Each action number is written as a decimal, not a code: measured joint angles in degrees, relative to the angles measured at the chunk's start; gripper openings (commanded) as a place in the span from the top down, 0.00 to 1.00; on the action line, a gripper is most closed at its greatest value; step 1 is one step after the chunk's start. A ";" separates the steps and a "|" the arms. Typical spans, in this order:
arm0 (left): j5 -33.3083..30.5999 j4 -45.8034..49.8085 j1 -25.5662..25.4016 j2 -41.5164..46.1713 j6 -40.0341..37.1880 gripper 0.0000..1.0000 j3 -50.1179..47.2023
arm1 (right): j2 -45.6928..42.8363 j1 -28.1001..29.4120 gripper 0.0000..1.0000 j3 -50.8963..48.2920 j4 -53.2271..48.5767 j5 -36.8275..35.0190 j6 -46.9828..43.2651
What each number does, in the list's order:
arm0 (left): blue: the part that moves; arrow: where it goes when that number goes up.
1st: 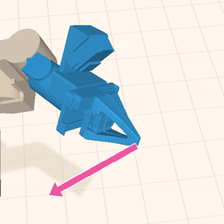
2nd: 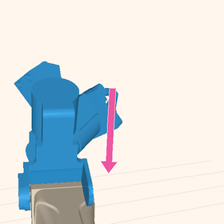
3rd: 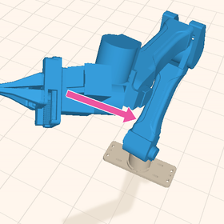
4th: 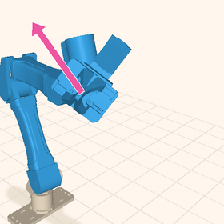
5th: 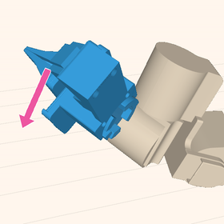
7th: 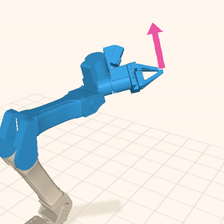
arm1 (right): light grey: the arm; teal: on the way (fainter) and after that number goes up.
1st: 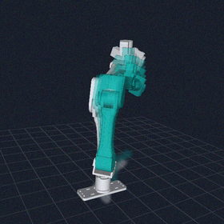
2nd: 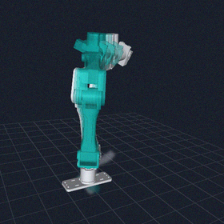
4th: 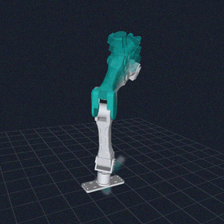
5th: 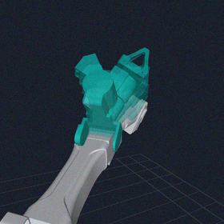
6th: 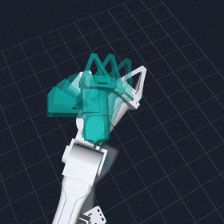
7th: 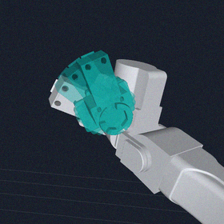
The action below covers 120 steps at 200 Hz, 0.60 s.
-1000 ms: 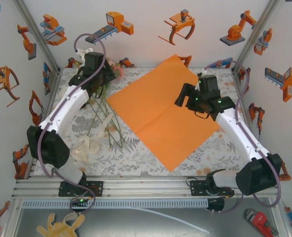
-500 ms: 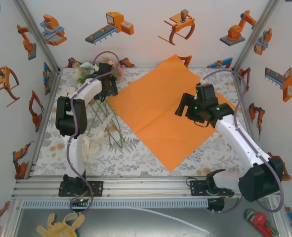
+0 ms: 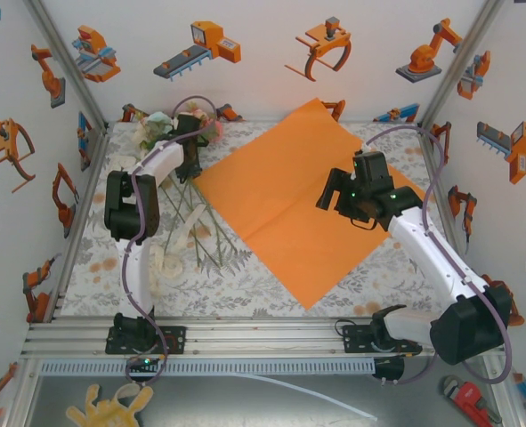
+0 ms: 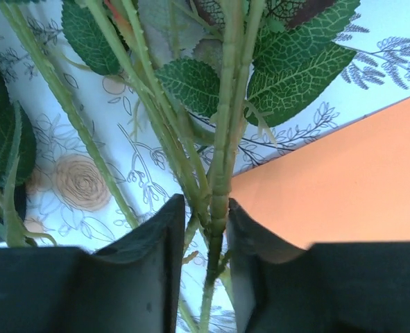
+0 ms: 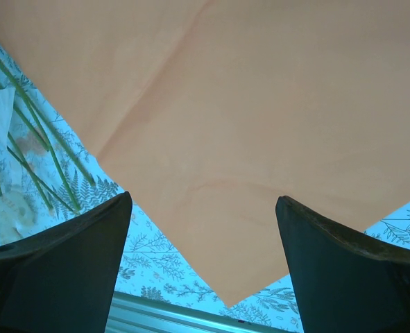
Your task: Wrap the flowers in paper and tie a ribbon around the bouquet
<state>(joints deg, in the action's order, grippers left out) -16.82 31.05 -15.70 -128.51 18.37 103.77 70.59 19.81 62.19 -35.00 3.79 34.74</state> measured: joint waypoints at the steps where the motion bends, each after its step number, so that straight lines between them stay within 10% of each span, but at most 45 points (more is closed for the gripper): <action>1: 0.02 0.04 0.00 0.00 0.04 0.76 0.04 | 0.00 0.00 0.23 0.00 0.00 0.00 0.00; 56: 0.68 2.34 0.07 -0.07 0.28 1.00 2.08 | 0.00 0.00 0.23 0.00 -0.02 0.00 0.46; 120: 4.07 3.23 0.22 4.00 0.26 1.00 2.19 | -0.02 0.00 0.24 -0.02 0.02 0.02 1.53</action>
<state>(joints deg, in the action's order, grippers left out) -12.75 34.28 -15.49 -124.51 18.63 105.95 70.57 19.81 62.17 -34.98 3.81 36.27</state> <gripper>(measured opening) 0.162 0.766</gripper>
